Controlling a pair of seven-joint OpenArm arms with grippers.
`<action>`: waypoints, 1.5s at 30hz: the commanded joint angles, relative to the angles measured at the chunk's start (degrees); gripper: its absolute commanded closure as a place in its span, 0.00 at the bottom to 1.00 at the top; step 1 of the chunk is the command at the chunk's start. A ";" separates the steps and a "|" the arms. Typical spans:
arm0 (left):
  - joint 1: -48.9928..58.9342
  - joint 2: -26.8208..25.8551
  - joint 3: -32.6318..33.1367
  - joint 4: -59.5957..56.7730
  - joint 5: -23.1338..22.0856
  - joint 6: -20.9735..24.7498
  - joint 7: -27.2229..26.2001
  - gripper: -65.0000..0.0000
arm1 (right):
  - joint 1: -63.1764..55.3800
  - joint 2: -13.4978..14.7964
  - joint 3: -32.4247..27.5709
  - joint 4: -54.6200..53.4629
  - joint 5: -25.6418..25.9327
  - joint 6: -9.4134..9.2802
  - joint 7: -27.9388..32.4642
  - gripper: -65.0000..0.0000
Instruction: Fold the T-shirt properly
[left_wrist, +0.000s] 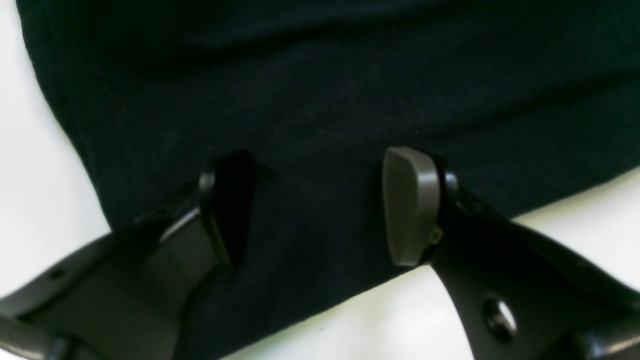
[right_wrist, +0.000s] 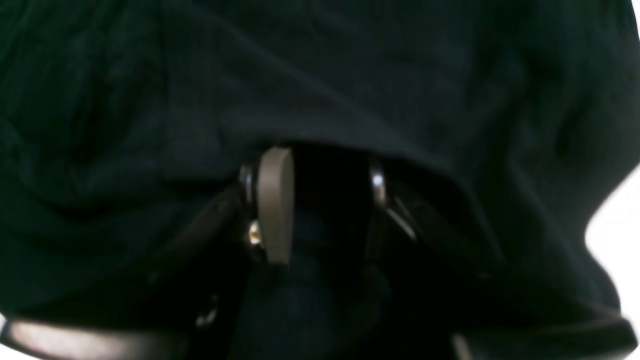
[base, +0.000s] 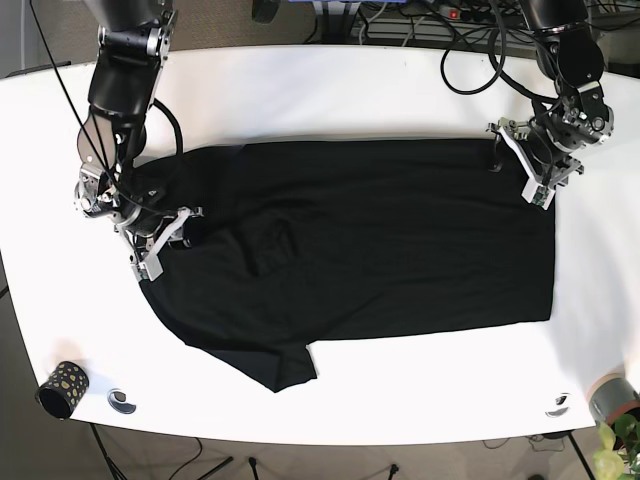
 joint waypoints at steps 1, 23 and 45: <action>0.04 -0.63 -0.12 0.30 1.00 0.25 1.40 0.43 | 3.26 0.82 0.08 -1.07 0.61 0.34 1.40 0.72; -0.13 -0.71 -0.20 0.39 1.00 0.16 1.40 0.43 | 13.54 6.01 0.43 -13.03 1.22 0.34 8.61 0.72; -5.94 -0.19 -0.29 2.15 0.56 0.16 1.92 0.42 | -15.47 2.75 23.47 25.21 8.35 2.97 -12.49 0.09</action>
